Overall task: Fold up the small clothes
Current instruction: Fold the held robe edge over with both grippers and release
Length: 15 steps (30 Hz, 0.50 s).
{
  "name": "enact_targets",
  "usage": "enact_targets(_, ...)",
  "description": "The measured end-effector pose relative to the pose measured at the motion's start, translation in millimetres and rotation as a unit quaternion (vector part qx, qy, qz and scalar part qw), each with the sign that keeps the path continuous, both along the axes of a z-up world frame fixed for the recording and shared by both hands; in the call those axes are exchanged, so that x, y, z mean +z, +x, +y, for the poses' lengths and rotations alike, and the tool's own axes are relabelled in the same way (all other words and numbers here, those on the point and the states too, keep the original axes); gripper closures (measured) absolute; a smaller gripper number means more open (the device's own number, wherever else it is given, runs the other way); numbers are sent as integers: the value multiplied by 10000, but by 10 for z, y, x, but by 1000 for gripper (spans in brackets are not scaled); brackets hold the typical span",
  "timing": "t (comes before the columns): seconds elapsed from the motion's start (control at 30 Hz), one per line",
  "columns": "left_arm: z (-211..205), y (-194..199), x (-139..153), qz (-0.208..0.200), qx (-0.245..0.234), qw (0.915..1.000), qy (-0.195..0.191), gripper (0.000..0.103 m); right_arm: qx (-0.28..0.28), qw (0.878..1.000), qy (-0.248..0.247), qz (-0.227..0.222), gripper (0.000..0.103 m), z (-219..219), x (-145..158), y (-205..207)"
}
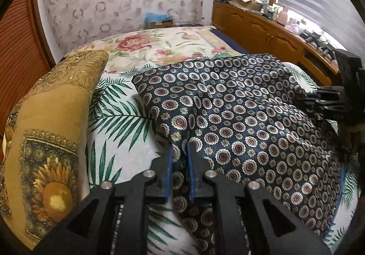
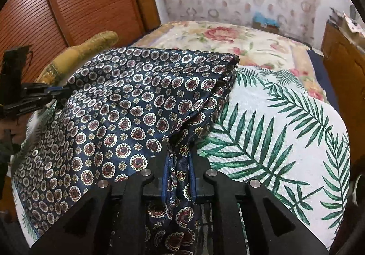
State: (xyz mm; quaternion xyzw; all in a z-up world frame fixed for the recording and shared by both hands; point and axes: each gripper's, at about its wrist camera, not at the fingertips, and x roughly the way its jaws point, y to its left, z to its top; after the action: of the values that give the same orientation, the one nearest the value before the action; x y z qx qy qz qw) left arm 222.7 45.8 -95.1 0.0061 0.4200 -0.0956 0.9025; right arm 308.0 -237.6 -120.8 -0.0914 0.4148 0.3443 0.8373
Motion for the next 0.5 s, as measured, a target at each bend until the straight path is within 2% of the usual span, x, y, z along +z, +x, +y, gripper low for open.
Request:
enact_targets(0.13,1,-203,151,-125,-291,9994,-98,79,-331,9988,-254,-253,79,43,127,-81)
enact_targets(0.2,-19,-299,185,-171,-461,9987,-114,75,-758,9961,-321,-308,52,-27,222,-132)
enact_targets(0.27,-43,-411,204,-274,-557,9981,-30,72,-1004,9938,-282,-387,44,-119,317,-282)
enact_targets(0.5,-120,-748,60,-203,-887,9958,-52,67,-1519,9873,-299,-369,43,-345,394,-786)
